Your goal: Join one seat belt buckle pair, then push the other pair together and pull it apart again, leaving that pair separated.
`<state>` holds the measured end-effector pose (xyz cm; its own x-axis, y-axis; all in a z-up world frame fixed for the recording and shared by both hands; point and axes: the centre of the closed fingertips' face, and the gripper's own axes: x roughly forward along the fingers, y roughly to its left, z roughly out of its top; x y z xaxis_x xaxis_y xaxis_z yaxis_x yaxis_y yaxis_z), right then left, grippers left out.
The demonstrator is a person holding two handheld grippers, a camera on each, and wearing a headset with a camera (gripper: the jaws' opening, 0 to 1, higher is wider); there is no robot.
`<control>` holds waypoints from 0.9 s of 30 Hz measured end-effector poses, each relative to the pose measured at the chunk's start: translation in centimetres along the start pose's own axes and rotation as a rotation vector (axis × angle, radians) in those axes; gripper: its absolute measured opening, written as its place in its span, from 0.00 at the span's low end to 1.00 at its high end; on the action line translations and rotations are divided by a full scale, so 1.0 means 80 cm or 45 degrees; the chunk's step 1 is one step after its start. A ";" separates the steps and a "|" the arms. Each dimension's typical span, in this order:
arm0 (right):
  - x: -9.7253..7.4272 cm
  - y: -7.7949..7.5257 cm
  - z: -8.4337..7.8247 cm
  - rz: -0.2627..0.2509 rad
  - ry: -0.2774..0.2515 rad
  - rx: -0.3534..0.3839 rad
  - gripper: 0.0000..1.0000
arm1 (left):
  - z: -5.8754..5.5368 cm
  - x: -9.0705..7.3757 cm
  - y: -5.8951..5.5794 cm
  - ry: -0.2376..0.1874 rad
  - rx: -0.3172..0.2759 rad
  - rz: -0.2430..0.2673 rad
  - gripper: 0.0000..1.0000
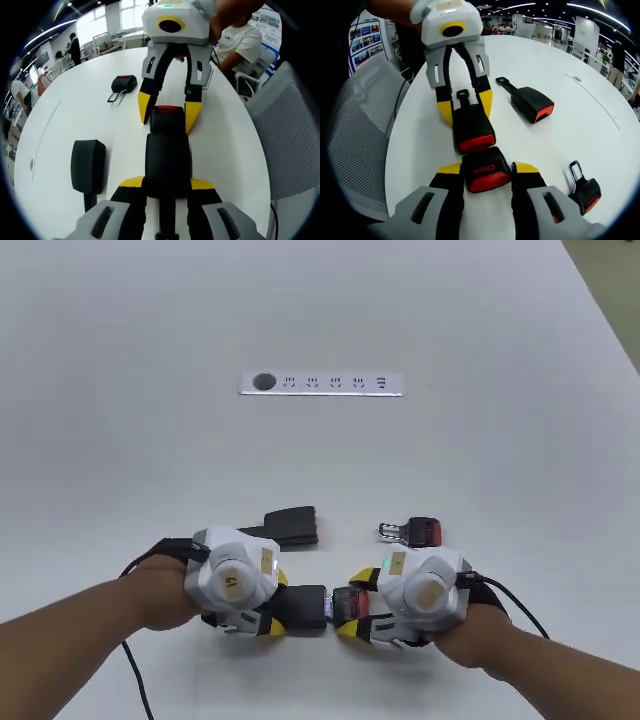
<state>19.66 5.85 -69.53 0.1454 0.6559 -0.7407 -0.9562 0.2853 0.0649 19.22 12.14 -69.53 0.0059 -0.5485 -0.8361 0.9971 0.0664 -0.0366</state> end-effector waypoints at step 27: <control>-0.002 -0.001 0.004 0.043 -0.077 -0.023 0.34 | -0.002 -0.004 0.003 -0.089 0.009 -0.002 0.32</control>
<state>19.77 5.95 -69.19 0.1276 0.7064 -0.6962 -0.9651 0.2502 0.0769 19.43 12.46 -69.35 0.0093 -0.6055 -0.7958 0.9976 0.0600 -0.0340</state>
